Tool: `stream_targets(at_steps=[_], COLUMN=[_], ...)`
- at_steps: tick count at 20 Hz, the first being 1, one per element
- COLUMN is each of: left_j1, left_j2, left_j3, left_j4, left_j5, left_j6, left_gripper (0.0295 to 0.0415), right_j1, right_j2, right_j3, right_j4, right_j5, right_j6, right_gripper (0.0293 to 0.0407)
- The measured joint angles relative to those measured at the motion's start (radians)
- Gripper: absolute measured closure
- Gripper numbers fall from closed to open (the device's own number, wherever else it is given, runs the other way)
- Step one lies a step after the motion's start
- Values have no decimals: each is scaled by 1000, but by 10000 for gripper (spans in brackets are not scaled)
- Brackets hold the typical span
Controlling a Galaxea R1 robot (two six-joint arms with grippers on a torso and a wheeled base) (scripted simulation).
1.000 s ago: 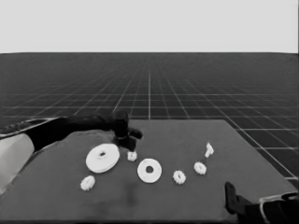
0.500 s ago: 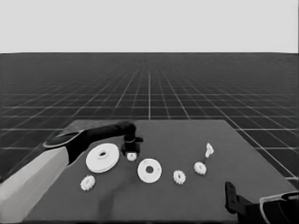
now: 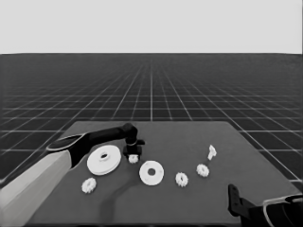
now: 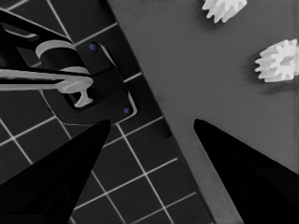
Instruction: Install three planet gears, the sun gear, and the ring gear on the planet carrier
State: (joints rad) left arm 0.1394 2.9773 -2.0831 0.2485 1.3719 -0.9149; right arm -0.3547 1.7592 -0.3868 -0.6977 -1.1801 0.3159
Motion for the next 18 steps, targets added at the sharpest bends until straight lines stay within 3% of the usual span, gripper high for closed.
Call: stream_targets(at_steps=[6, 8, 11, 16, 18], left_j1=[0, -105, -159, -170, -163], left_j2=[0, -60, -68, -68, 18], left_j3=[0, 156, 180, 181, 232], left_j4=[0, -73, -116, -127, -111], left_j5=[0, 85, 112, 117, 133], left_j6=[0, -79, -91, -91, -229], left_gripper=[398, 398, 398, 398, 398], right_j1=[0, 0, 0, 0, 0], right_j2=[0, 0, 0, 0, 0], right_j3=[0, 0, 0, 0, 0], right_j4=[0, 0, 0, 0, 0], right_j5=[0, 0, 0, 0, 0], right_j6=[0, 0, 0, 0, 0], right_gripper=[315, 315, 315, 315, 315])
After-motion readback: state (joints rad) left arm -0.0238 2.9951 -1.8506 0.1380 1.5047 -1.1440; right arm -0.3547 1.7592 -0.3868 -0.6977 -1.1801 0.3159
